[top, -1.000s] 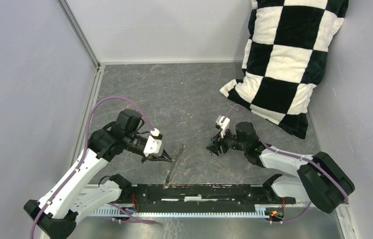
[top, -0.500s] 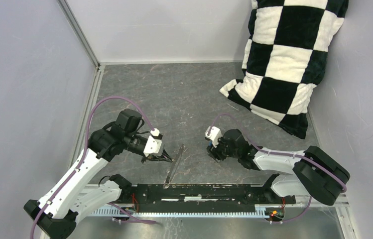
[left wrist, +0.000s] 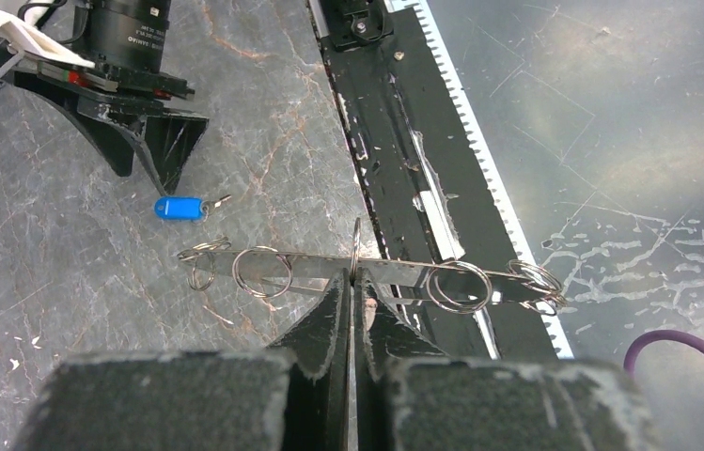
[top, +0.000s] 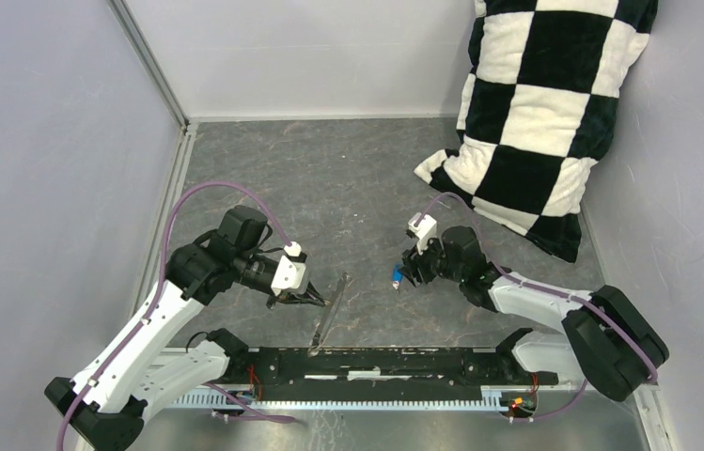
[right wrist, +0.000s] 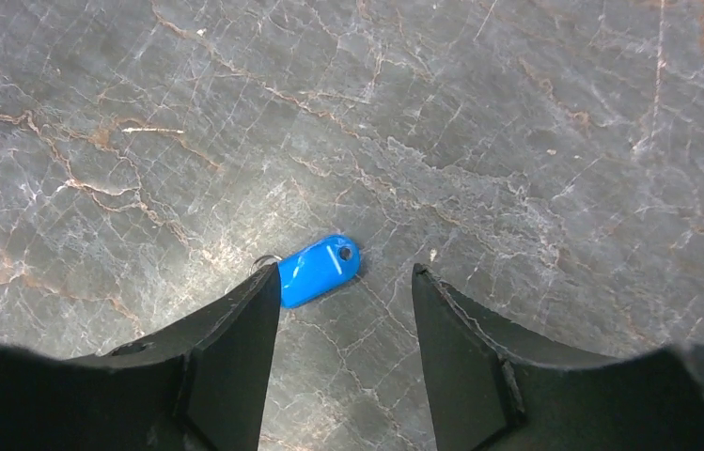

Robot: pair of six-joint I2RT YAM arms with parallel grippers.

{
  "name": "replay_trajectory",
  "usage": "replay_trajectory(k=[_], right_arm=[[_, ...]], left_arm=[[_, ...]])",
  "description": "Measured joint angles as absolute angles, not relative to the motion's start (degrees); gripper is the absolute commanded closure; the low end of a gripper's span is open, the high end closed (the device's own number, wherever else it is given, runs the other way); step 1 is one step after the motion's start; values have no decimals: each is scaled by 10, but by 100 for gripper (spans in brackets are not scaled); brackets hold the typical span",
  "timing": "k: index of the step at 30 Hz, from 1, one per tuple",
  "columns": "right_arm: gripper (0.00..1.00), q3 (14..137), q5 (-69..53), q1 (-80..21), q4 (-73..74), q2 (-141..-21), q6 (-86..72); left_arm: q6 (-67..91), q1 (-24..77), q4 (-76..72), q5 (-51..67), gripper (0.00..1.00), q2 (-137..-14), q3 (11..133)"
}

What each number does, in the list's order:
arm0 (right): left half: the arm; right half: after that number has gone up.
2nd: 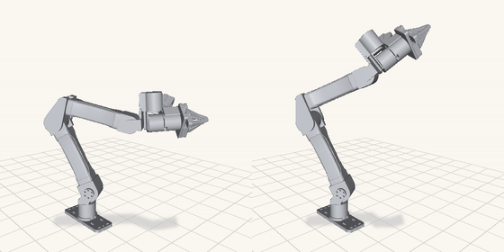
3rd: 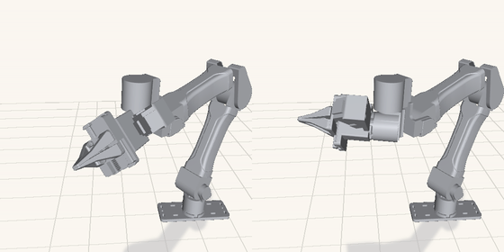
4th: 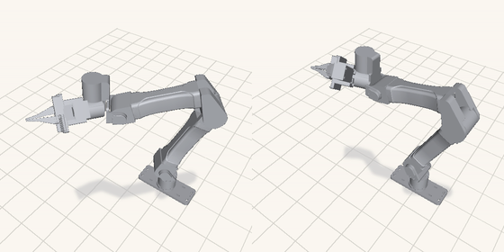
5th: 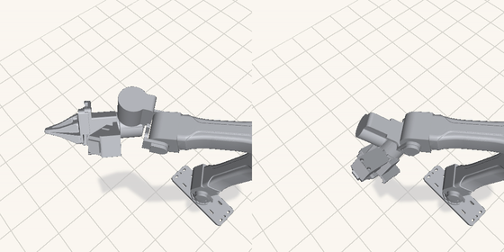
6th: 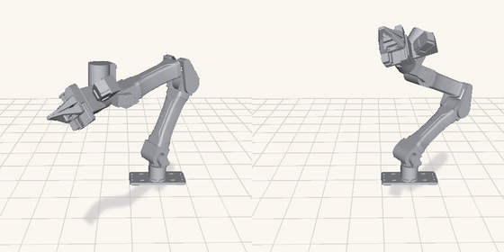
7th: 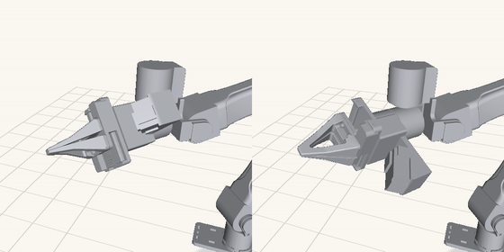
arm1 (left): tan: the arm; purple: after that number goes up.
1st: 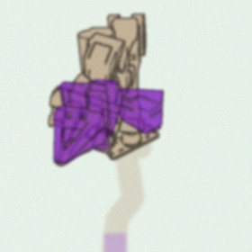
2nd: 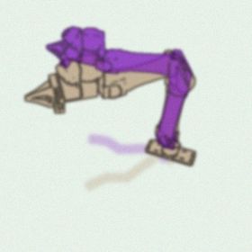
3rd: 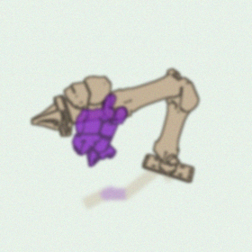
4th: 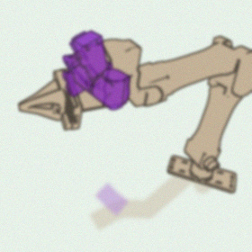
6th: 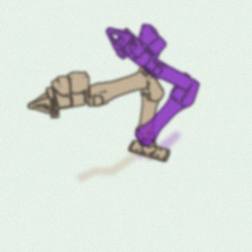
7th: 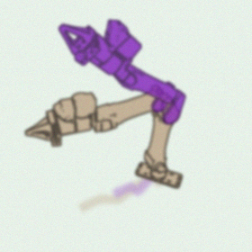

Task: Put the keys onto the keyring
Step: Pick up the key from the center of the board.

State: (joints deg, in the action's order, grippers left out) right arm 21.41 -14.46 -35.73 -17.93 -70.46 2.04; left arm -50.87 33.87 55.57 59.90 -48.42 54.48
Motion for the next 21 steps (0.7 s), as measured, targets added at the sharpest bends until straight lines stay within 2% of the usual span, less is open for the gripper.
replay_trajectory(k=[8, 13, 17, 21], right_arm=[[40, 215, -183, -349, -188, -766, -20], [44, 230, -195, -349, -195, -796, -30], [52, 244, -204, -349, -203, -818, -37], [67, 245, -215, -349, -217, -834, -49]], left_arm=[[-508, 339, 556, 599, 98, -482, 545], [-508, 339, 556, 599, 98, -477, 545], [-508, 339, 556, 599, 98, -477, 545], [-508, 339, 556, 599, 98, -476, 545]])
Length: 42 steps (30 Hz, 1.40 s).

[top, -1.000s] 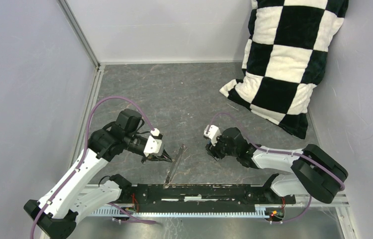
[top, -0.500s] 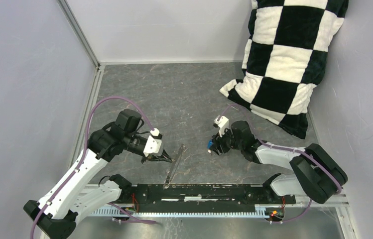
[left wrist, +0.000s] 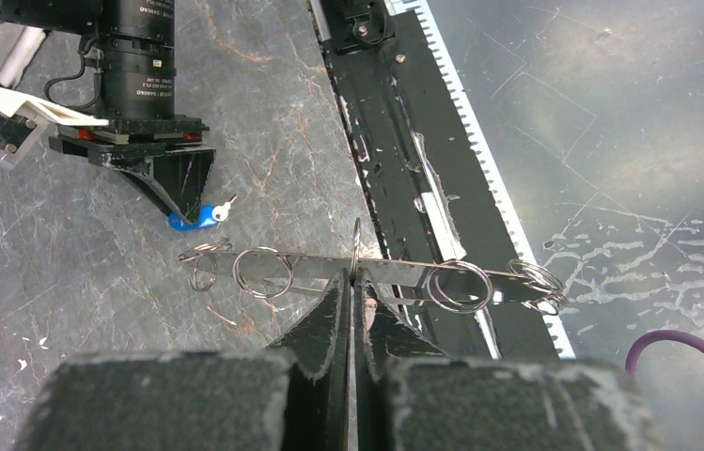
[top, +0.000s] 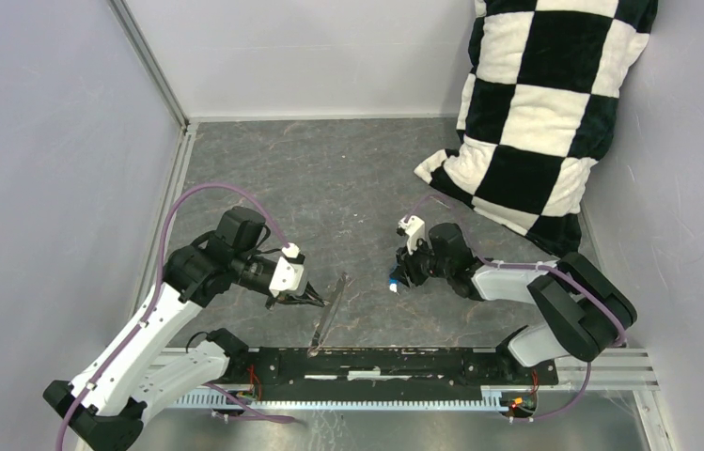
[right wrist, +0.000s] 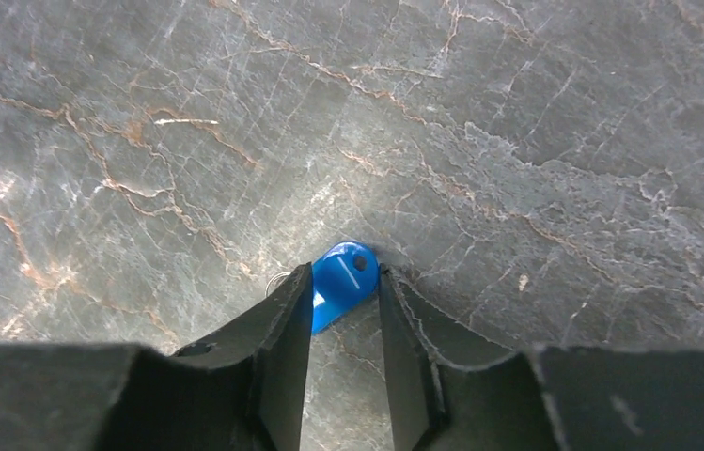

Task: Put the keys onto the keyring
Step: Pick up the key from the center of the board.

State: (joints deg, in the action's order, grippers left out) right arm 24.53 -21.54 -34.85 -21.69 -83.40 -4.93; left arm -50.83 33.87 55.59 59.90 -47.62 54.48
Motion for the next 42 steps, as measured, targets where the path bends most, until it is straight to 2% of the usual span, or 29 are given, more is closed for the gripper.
replay_trajectory(k=[9, 16, 23, 31, 38, 42], right_arm=[[100, 245, -239, -349, -258, -837, -80], [100, 245, -266, -344, -287, -809, -116], [100, 240, -235, -344, -259, -706, -78], [100, 240, -123, -361, -164, -678, 27], [100, 240, 13, -449, -139, -713, 85], [100, 240, 34, -488, -144, -739, 87]], left_arm=[[-508, 339, 556, 599, 98, -475, 545], [-508, 339, 556, 594, 98, -469, 545], [-508, 339, 556, 590, 98, -463, 545], [-508, 339, 556, 589, 98, -463, 545], [-508, 339, 556, 585, 98, -463, 545], [-508, 339, 556, 585, 98, -463, 545]])
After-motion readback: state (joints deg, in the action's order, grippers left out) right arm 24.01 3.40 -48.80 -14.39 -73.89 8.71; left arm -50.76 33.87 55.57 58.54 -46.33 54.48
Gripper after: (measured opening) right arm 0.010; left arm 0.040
